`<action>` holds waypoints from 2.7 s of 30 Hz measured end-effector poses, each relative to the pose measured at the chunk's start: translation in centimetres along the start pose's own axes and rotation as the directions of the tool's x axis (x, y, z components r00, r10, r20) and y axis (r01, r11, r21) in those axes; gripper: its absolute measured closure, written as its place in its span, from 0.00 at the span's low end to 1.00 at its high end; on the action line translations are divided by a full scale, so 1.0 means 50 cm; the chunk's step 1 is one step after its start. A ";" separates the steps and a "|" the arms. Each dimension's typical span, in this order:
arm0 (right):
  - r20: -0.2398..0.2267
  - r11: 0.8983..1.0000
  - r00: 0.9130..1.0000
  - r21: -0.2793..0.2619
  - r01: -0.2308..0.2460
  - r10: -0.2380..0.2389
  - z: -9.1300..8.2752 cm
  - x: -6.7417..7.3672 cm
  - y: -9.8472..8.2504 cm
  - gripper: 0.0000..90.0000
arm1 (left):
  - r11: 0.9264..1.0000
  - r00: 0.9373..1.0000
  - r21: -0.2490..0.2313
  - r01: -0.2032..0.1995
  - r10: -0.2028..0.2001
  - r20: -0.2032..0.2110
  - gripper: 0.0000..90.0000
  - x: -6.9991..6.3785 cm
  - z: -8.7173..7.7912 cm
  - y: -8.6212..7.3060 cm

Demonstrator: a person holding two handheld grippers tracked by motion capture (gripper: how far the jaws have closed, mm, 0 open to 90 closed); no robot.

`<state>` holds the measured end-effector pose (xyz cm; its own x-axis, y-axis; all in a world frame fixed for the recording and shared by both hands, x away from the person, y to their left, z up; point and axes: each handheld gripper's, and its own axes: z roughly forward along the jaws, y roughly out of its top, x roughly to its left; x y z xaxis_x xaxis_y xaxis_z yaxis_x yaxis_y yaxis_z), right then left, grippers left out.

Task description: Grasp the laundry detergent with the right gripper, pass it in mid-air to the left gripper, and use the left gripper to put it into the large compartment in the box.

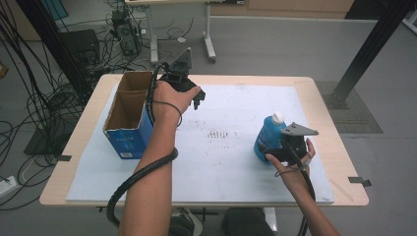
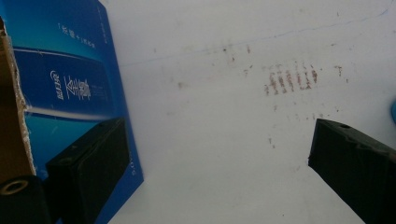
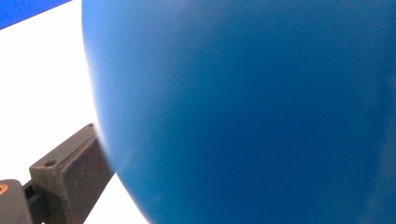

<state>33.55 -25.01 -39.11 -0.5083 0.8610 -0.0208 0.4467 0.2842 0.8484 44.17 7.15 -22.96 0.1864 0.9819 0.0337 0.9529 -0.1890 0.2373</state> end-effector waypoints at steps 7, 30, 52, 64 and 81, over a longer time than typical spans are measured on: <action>0.000 1.000 1.000 0.000 0.000 0.000 -0.001 0.002 0.003 0.01 | 1.000 1.000 -0.008 0.000 0.000 0.000 0.07 0.002 -0.003 -0.001; -0.001 1.000 1.000 0.015 0.004 -0.004 0.000 0.000 0.003 0.01 | 1.000 1.000 -0.010 -0.003 0.003 -0.002 0.06 -0.003 -0.003 -0.001; 0.000 1.000 1.000 0.019 0.004 -0.004 -0.002 -0.002 0.005 0.01 | 1.000 1.000 -0.009 -0.005 0.004 -0.007 0.06 -0.005 -0.006 0.001; 0.004 1.000 1.000 0.018 0.006 -0.006 -0.003 -0.001 0.006 0.01 | 1.000 1.000 -0.012 -0.005 0.005 -0.009 0.06 -0.004 -0.009 0.000; 0.007 1.000 1.000 0.018 0.009 -0.009 -0.006 -0.004 0.007 0.02 | 1.000 1.000 -0.010 -0.006 0.006 -0.011 0.06 -0.005 -0.011 0.001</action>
<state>33.60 -25.21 -38.64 -0.5074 0.8611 -0.0322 0.4552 0.2996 0.8385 44.03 6.90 -22.44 0.1898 0.9808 0.0458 0.9492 -0.1952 0.2469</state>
